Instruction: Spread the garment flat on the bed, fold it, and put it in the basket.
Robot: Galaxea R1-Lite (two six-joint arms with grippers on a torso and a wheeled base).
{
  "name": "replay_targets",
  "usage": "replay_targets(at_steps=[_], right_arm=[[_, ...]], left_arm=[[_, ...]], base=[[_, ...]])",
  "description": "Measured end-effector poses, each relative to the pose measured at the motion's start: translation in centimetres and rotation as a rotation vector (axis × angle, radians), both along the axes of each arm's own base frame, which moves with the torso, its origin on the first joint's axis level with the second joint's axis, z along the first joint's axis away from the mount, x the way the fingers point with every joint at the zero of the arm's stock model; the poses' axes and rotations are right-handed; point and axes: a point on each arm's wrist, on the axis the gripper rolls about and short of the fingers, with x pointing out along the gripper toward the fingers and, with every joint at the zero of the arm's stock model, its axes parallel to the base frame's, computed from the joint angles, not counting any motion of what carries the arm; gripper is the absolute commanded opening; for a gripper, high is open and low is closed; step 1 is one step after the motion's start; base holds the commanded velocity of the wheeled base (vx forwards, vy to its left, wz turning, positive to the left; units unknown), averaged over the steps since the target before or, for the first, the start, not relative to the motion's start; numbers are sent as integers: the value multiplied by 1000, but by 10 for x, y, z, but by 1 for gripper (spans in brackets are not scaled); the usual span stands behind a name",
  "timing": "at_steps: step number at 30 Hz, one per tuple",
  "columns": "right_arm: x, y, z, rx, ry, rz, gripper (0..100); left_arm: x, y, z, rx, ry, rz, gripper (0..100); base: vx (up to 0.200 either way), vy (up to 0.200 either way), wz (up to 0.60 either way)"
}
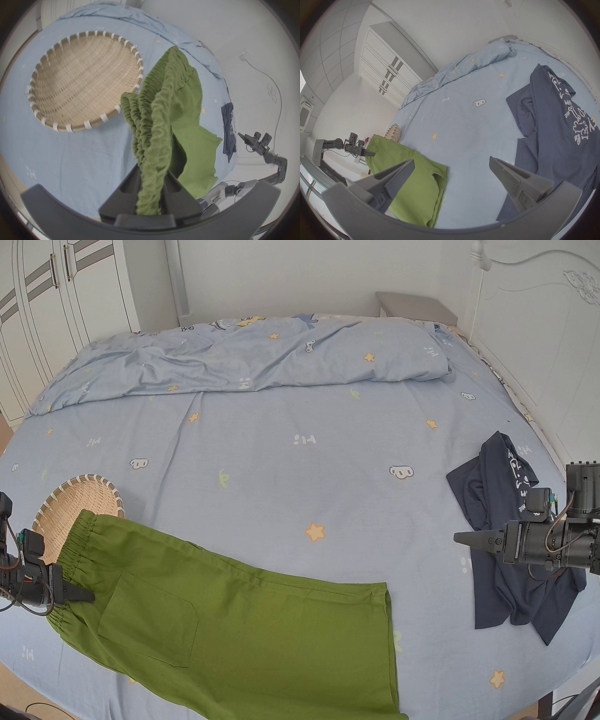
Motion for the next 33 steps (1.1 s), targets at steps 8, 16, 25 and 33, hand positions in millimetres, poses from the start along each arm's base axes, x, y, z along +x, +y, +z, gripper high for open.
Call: replay_targets(at_steps=[8,16,25,33], right_arm=[[0,-1,1,-2,-2,-8,100],[0,-1,0,-4,-1,-12,100],[1,0,-2,-5,18,-11,100],[2,1,-3,-6,24,-12,100]], left_arm=[[-6,-17,10,-15,42,-80,0],[-11,-44,41,-7,23,-215,0],[-10,-90,62,42,6,-342,0],[-14,-152,66,97,-22,-467,0]], base=[[0,0,0],[0,0,0],[0,0,0],[0,0,0]])
